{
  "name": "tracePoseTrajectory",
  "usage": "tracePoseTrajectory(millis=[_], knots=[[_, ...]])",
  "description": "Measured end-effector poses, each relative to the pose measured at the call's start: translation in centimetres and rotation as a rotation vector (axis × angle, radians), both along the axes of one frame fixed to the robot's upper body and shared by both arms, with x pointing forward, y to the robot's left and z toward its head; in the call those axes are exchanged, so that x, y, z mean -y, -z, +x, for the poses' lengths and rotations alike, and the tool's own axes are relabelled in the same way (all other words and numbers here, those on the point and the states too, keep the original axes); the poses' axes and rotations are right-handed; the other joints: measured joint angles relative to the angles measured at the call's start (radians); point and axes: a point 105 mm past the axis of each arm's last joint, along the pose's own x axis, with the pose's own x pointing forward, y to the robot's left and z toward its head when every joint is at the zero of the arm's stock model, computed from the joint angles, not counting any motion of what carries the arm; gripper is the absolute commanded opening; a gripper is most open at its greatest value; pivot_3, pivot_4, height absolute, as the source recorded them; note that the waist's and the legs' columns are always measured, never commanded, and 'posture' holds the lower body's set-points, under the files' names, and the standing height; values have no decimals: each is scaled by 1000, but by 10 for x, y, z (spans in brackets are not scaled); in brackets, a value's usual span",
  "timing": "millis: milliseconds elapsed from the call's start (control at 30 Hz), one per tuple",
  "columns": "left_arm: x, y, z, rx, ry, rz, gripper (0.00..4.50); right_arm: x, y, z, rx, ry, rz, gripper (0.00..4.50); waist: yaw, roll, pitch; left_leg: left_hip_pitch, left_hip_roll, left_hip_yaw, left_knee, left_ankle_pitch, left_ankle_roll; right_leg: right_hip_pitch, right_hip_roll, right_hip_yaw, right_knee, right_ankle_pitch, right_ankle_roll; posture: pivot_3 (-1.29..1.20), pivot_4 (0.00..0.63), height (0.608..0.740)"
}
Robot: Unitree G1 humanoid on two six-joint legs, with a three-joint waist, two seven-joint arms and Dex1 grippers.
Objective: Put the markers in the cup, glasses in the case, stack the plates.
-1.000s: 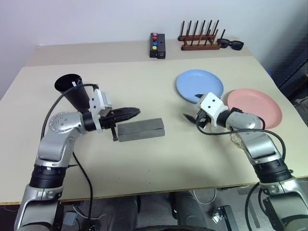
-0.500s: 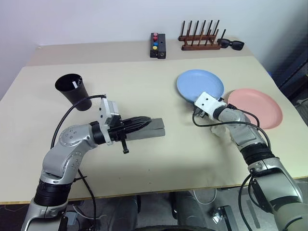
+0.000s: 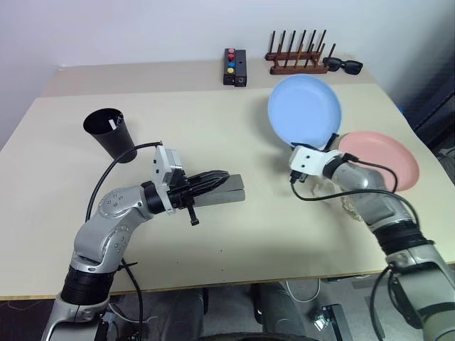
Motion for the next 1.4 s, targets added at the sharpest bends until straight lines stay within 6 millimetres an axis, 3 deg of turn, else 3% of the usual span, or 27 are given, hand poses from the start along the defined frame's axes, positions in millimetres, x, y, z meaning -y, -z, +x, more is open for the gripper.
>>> tracePoseTrajectory(millis=[133, 333, 500, 600, 667, 800, 967, 1167, 1400], knots=[[2, 3, 5, -13, 17, -16, 78, 44, -6, -25, -48, 123, 5, 52, 3, 0, 0, 0, 0, 0, 0, 0, 0, 1, 0, 0, -1, -1, -1, 0, 150, 734], [16, 8, 6, -15, 86, -33, 78, 94, 15, -60, -174, 285, 35, 52, -6, 1, -1, 2, 0, 1, 0, 0, 0, 1, 0, 1, 0, -1, -2, 0, 150, 734], [22, 9, 6, -18, 106, -38, 78, 101, 22, -64, -201, 318, 48, 52, -7, 2, -1, 2, 0, 2, 0, 0, 0, 1, 0, 1, 0, -1, -2, 0, 150, 734], [22, 9, 6, -18, 102, -38, 78, 105, 24, -64, -212, 332, 58, 952, -2, 2, -1, 1, 0, 2, 1, 0, 0, 1, 0, 1, 0, -1, -2, 0, 150, 734], [22, 8, 5, -14, 97, -39, 78, 107, 25, -63, -214, 341, 63, 1844, -1, 1, -1, 1, 0, 2, 1, 0, 0, 1, 0, 1, 0, -1, -2, 0, 150, 734], [22, 7, 4, -12, 89, -38, 78, 109, 21, -60, -192, 348, 64, 3918, -1, 2, -1, 1, 0, 2, 1, 0, 0, 1, 0, 1, 0, -1, -2, 0, 150, 734], [23, 6, 5, -18, 81, -36, 78, 108, 11, -61, -183, 320, 78, 3918, -1, 2, -1, 1, 0, 2, 1, 0, 0, 1, 0, 1, 0, -1, -2, 0, 150, 734], [24, 1, 6, -3, 82, -36, 78, 81, -11, -69, -205, 176, 222, 3918, -1, 1, -1, 1, 0, 2, 1, 0, 0, 2, 0, 1, 0, -1, -2, 0, 150, 734], [25, 1, 7, -10, 84, -35, 78, 43, 27, -95, -464, 58, 445, 3918, 1, 1, -1, 1, 0, 1, 2, 0, 0, 3, 0, 1, -1, -1, -2, 0, 150, 734]])
